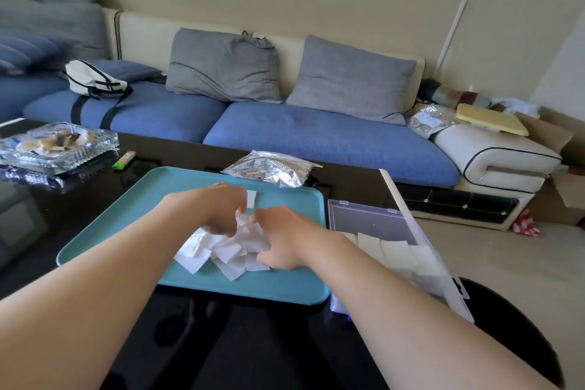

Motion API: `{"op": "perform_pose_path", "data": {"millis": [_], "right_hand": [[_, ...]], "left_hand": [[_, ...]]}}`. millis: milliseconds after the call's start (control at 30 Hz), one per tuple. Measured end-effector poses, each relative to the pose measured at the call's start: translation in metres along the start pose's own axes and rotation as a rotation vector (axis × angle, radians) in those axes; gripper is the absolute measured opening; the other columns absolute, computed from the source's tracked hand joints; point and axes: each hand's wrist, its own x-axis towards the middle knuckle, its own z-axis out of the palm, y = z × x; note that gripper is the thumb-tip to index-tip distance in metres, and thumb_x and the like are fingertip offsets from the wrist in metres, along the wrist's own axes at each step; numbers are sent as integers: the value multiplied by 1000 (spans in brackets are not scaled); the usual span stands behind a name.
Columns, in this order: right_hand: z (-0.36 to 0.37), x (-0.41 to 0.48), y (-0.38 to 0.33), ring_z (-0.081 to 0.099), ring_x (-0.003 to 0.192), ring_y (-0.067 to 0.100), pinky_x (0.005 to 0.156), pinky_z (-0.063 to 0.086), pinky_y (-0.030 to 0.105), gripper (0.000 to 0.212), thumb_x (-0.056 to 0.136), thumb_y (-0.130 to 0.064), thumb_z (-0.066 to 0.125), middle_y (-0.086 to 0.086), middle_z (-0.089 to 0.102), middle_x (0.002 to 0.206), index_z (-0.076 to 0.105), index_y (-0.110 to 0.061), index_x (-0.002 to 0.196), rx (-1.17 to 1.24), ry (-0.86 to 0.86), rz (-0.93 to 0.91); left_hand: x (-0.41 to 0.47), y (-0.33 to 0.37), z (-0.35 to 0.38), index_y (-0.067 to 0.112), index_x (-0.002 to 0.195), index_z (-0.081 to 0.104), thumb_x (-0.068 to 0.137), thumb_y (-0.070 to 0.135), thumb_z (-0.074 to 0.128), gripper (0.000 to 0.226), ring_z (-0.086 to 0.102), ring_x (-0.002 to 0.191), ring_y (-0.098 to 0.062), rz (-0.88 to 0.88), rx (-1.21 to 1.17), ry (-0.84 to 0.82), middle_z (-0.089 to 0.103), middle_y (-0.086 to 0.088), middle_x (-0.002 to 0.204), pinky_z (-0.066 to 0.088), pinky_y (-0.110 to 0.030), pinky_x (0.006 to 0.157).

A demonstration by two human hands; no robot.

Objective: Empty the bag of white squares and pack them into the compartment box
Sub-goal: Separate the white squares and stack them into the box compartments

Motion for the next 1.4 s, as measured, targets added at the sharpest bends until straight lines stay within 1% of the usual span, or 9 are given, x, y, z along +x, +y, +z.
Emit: {"op": "perform_pose_path", "data": {"millis": [133,333,633,767,933,1067,1167,1300,1400], "right_hand": [[7,14,1,59,84,36,61,42,36,19,91,-23,64,5,53,86,48,-22,79,-26,9,30],[-4,14,18,69,94,26,81,60,42,14,98,-24,68,-3,74,96,81,-26,104,138,13,14],[-7,2,24,63,99,21,83,55,36,28,103,-19,55,-5,74,91,83,-24,104,221,124,43],[-11,0,28,59,92,26,75,51,37,29,102,-15,50,2,73,93,78,-23,99,223,321,95],[-11,0,37,63,78,32,66,53,48,24,105,-19,43,5,64,85,54,-25,85,307,509,140],[-19,-8,34,71,58,12,60,58,43,27,112,-23,40,1,69,72,61,-20,95,537,598,98],[-22,-11,33,69,52,13,58,59,39,26,112,-25,44,-1,69,65,65,-21,98,625,634,58],[-20,-12,37,67,63,12,60,55,30,10,108,-23,55,-5,70,76,60,-30,113,633,726,42],[-18,-10,33,62,94,13,82,51,26,38,95,-21,71,-7,59,109,55,-28,129,563,823,68]], "left_hand": [[3,-5,6,32,133,56,87,33,78,51,52,125,-22,18,6,-47,53,4,135,47,-39,105],[7,-7,5,35,130,57,84,33,83,53,53,123,-22,39,-14,-34,52,4,132,49,-40,103],[5,-9,1,45,85,55,87,27,74,26,54,117,-21,64,-38,100,55,7,124,51,-43,99],[1,0,-4,36,115,66,87,19,72,34,51,123,-16,193,-106,125,58,10,127,48,-36,101],[1,10,-6,26,115,67,90,28,63,26,60,112,-16,249,-339,198,66,11,119,51,-39,99],[1,22,-10,9,81,57,104,27,51,29,52,71,-20,253,-592,267,59,2,78,45,-37,68],[-4,31,-11,7,97,72,110,31,42,40,74,89,-21,292,-860,149,78,-2,93,59,-40,86],[-6,41,-14,6,114,71,111,26,41,36,78,97,-27,251,-1129,80,80,-8,103,62,-44,89],[-6,44,-17,3,118,68,110,15,42,30,76,93,-31,205,-1334,106,77,-18,107,63,-47,90]]}}
